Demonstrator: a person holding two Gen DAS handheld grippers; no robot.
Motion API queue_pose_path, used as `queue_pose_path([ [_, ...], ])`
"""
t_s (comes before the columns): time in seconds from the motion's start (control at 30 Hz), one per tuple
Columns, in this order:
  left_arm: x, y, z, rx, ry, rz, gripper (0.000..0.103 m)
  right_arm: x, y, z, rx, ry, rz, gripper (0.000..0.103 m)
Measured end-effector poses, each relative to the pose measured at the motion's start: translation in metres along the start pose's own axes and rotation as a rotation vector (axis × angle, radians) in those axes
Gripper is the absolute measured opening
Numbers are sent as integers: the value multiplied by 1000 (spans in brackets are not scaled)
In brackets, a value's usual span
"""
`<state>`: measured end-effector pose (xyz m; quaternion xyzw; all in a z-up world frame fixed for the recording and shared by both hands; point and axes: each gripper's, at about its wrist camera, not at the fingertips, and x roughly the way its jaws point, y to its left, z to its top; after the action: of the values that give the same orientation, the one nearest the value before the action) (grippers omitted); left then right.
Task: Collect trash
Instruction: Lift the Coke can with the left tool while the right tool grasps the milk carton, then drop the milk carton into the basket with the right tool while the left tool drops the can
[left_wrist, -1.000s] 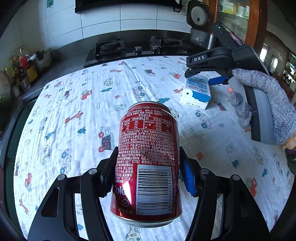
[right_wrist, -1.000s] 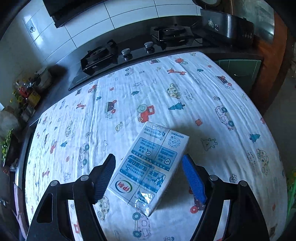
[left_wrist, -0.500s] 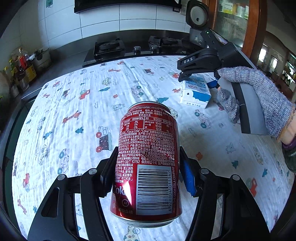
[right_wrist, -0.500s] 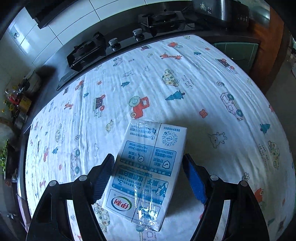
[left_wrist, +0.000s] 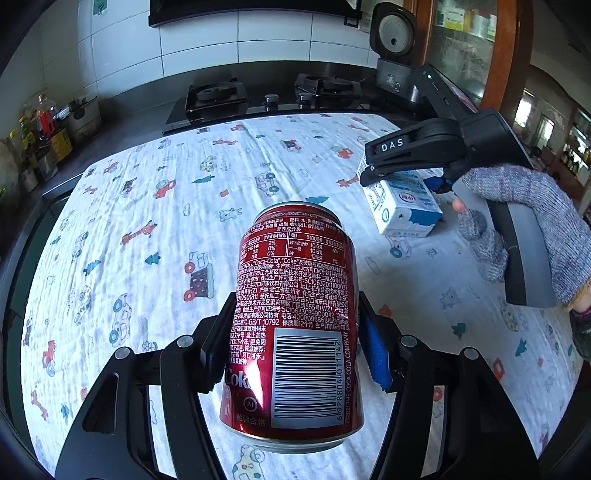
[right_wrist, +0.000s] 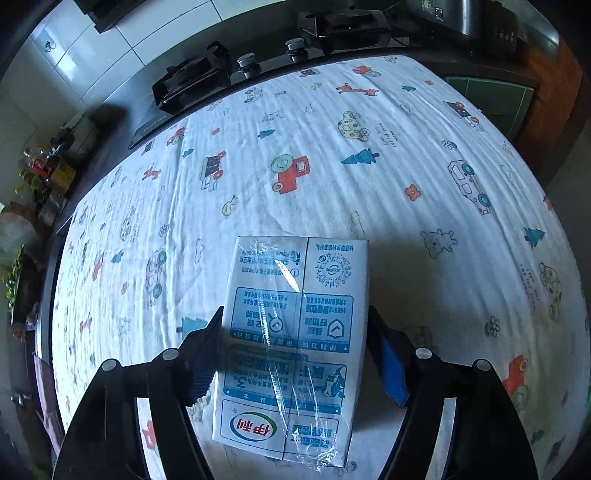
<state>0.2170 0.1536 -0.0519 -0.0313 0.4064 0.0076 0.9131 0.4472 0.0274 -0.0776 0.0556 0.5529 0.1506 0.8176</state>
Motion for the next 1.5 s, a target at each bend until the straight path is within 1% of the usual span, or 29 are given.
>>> queue_pose_path([
  [0.23, -11, -29, -5, 23, -17, -27, 60, -47, -23, -37, -42, -39, 49, 68],
  [0.43, -19, -63, -8, 43, -23, -57, 60, -92, -48, -68, -85, -93, 48, 68],
  [0.6, -26, -100, -8, 85, -36, -85, 60, -129, -86, -92, -78, -138, 61, 68],
  [0.83, -29, -158, -6, 147, -45, -139, 60, -167, -151, -117, -29, -195, 36, 68],
  [1.03, -29, -206, -5, 207, -44, -186, 60, -194, -228, -137, 52, -235, -26, 68],
  [1.17, -27, -237, -1, 240, -42, -216, 60, -207, -287, -148, 104, -256, -106, 68],
  [1.3, -23, -266, 3, 269, -37, -241, 60, -212, -329, -155, 120, -275, -208, 68],
  [1.43, -20, -294, 8, 302, -33, -259, 60, -210, -369, -164, 143, -273, -277, 68],
  [1.5, -19, -307, 11, 318, -33, -266, 60, -206, -383, -168, 153, -269, -306, 68],
])
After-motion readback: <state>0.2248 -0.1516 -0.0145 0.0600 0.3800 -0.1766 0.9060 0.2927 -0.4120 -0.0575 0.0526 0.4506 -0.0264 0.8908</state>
